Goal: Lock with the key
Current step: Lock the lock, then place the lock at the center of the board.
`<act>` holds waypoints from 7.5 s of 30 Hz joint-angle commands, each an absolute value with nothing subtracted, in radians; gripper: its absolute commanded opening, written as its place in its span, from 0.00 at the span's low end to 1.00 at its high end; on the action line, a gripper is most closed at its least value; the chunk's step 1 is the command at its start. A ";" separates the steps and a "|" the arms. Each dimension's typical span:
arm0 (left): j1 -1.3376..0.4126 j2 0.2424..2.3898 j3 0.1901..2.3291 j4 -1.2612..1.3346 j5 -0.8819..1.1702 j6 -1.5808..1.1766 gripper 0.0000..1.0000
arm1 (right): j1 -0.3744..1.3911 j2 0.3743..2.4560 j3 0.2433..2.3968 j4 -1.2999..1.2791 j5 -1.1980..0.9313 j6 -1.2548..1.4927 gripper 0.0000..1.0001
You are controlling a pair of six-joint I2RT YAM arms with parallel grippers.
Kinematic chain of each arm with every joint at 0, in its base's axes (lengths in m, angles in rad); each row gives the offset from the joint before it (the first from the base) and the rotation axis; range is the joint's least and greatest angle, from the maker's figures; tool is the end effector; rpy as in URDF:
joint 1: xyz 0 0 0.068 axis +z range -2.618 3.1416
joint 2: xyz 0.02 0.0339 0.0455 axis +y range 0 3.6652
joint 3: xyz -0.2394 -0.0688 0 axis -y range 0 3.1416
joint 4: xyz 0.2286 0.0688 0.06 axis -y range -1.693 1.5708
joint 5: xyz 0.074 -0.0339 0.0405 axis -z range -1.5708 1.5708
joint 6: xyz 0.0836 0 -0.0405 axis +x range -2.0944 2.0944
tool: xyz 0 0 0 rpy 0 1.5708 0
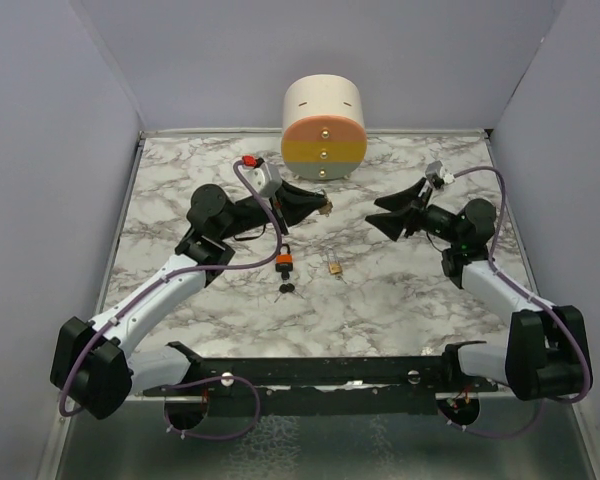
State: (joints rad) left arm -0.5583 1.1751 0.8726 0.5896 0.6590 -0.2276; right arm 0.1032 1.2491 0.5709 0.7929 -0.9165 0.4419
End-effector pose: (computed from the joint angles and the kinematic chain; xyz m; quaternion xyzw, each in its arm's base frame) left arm 0.2258 -0.2014 0.3632 0.3489 0.5161 -0.4692 0.6260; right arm 0.2757 0.0952 0.2582 -0.2249 0.6439 0.4637 0.5655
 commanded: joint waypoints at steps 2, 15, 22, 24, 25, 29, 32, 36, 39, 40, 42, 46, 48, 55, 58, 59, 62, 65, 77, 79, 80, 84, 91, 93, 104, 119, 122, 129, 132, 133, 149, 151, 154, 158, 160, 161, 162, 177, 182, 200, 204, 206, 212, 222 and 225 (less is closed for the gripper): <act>-0.574 1.186 0.900 0.613 0.804 -0.280 0.00 | 0.100 1.172 0.536 0.937 -1.161 0.511 0.57; -0.699 1.259 0.949 0.614 0.793 -0.386 0.00 | 0.128 1.005 0.462 1.080 -1.217 0.588 0.41; -0.743 1.291 0.975 0.614 0.773 -0.380 0.00 | 0.148 0.994 0.462 1.046 -1.210 0.584 0.22; -0.747 1.301 0.982 0.613 0.775 -0.367 0.00 | 0.154 0.997 0.461 1.049 -1.209 0.589 0.22; -0.748 1.305 0.984 0.614 0.774 -0.360 0.00 | 0.157 1.000 0.461 1.049 -1.209 0.592 0.24; -0.750 1.322 0.993 0.614 0.771 -0.345 0.00 | 0.163 0.999 0.460 1.050 -1.204 0.603 0.46; -0.753 1.327 0.999 0.613 0.782 -0.331 0.00 | 0.166 1.002 0.457 1.048 -1.197 0.606 0.48; -0.763 1.315 0.996 0.614 0.780 -0.278 0.00 | 0.170 1.015 0.456 1.067 -1.194 0.625 0.48; -0.765 1.309 0.996 0.615 0.778 -0.256 0.00 | 0.175 1.028 0.456 1.079 -1.196 0.638 0.47; -0.766 1.309 0.996 0.616 0.777 -0.252 0.00 | 0.177 1.029 0.454 1.081 -1.196 0.639 0.47; -0.768 1.308 0.997 0.619 0.777 -0.249 0.00 | 0.181 1.031 0.452 1.083 -1.193 0.641 0.47; -0.773 1.308 0.993 0.629 0.768 -0.242 0.00 | 0.187 1.032 0.448 1.083 -1.191 0.638 0.45; -0.774 1.307 0.993 0.634 0.763 -0.240 0.00 | 0.190 1.035 0.448 1.079 -1.192 0.635 0.44; -0.778 1.308 0.997 0.650 0.757 -0.241 0.00 | 0.205 1.044 0.451 1.077 -1.182 0.631 0.36; -0.778 1.308 0.998 0.656 0.757 -0.242 0.00 | 0.210 1.051 0.452 1.075 -1.175 0.630 0.30; -0.778 1.308 0.999 0.656 0.758 -0.241 0.00 | 0.211 1.053 0.454 1.075 -1.175 0.628 0.29; -0.779 1.305 0.998 0.657 0.756 -0.240 0.00 | 0.216 1.059 0.454 1.076 -1.172 0.625 0.24; -0.779 1.303 0.998 0.658 0.751 -0.237 0.00 | 0.220 1.064 0.456 1.072 -1.170 0.618 0.16; -0.781 1.249 0.950 0.743 0.619 -0.195 0.00 | 0.236 1.031 0.441 0.998 -1.120 0.547 0.01; -0.782 1.230 0.934 0.768 0.584 -0.182 0.00 | 0.236 1.020 0.439 0.965 -1.110 0.527 0.01; -0.782 1.222 0.930 0.778 0.567 -0.174 0.00 | 0.236 1.016 0.439 0.944 -1.104 0.515 0.01; -0.782 1.190 0.914 0.802 0.495 -0.140 0.00 | 0.239 0.994 0.440 0.862 -1.081 0.466 0.01; -0.782 1.178 0.936 0.814 0.475 -0.075 0.00 | 0.245 0.992 0.446 0.768 -1.067 0.412 0.01; -0.782 1.176 0.939 0.796 0.467 -0.066 0.00 | 0.245 0.974 0.450 0.710 -1.031 0.378 0.01; -0.782 1.295 0.884 0.691 0.378 -0.209 0.00 | 0.245 0.768 0.480 0.317 -0.296 0.211 0.01; -0.781 1.746 0.910 0.929 0.495 -0.497 0.00 | 0.247 0.779 0.469 0.105 0.041 0.242 0.01; -0.782 1.855 0.968 0.979 0.536 -0.551 0.00 | 0.247 0.807 0.467 0.079 0.051 0.259 0.01; -0.783 2.009 1.082 0.968 0.587 -0.646 0.00 | 0.247 0.844 0.451 0.048 0.085 0.302 0.01; -0.782 2.045 1.099 0.923 0.585 -0.675 0.00 | 0.247 0.861 0.452 0.044 0.075 0.309 0.01; -0.783 2.057 1.108 0.908 0.586 -0.684 0.00 | 0.247 0.871 0.454 0.044 0.072 0.311 0.01; -0.803 2.141 1.234 0.529 0.498 -0.687 0.15 | 0.247 1.044 0.475 0.043 0.041 0.359 0.01; -0.807 2.145 1.239 0.518 0.485 -0.684 0.17 | 0.247 1.068 0.476 0.047 0.033 0.365 0.01; -0.808 2.153 1.243 0.508 0.464 -0.683 0.18 | 0.247 1.105 0.481 0.046 0.028 0.372 0.01; -0.809 2.161 1.244 0.491 0.433 -0.679 0.18 | 0.247 1.149 0.489 0.040 0.031 0.381 0.01; -0.809 2.163 1.248 0.477 0.418 -0.677 0.18 | 0.247 1.168 0.492 0.043 0.019 0.381 0.01; -0.808 2.164 1.252 0.470 0.412 -0.676 0.18 | 0.246 1.180 0.495 0.044 0.015 0.384 0.01; -0.808 2.166 1.256 0.464 0.406 -0.674 0.18 | 0.246 1.195 0.502 0.041 0.013 0.385 0.01; -0.808 2.200 1.344 0.370 0.369 -0.641 0.33 | 0.247 1.291 0.526 0.041 0.006 0.399 0.01; -0.808 2.193 1.350 0.371 0.370 -0.638 0.52 | 0.247 1.300 0.525 0.045 0.007 0.400 0.01; -0.808 2.045 1.225 0.387 0.325 -0.630 0.27 | 0.247 1.303 0.532 0.026 0.010 0.417 0.01; -0.808 2.047 1.227 0.387 0.327 -0.634 0.26 | 0.247 1.297 0.535 0.022 0.008 0.417 0.01; -0.809 2.054 1.227 0.387 0.325 -0.639 0.27 | 0.247 1.295 0.534 0.021 0.007 0.417 0.01; -0.808 2.059 1.223 0.387 0.324 -0.642 0.36 | 0.247 1.285 0.531 0.024 0.004 0.416 0.01; -0.817 2.052 1.230 0.375 0.319 -0.603 0.50 | 0.247 1.278 0.530 0.024 0.003 0.412 0.01; -0.820 2.072 1.239 0.368 0.317 -0.601 0.47 | 0.247 1.272 0.531 0.025 0.002 0.411 0.01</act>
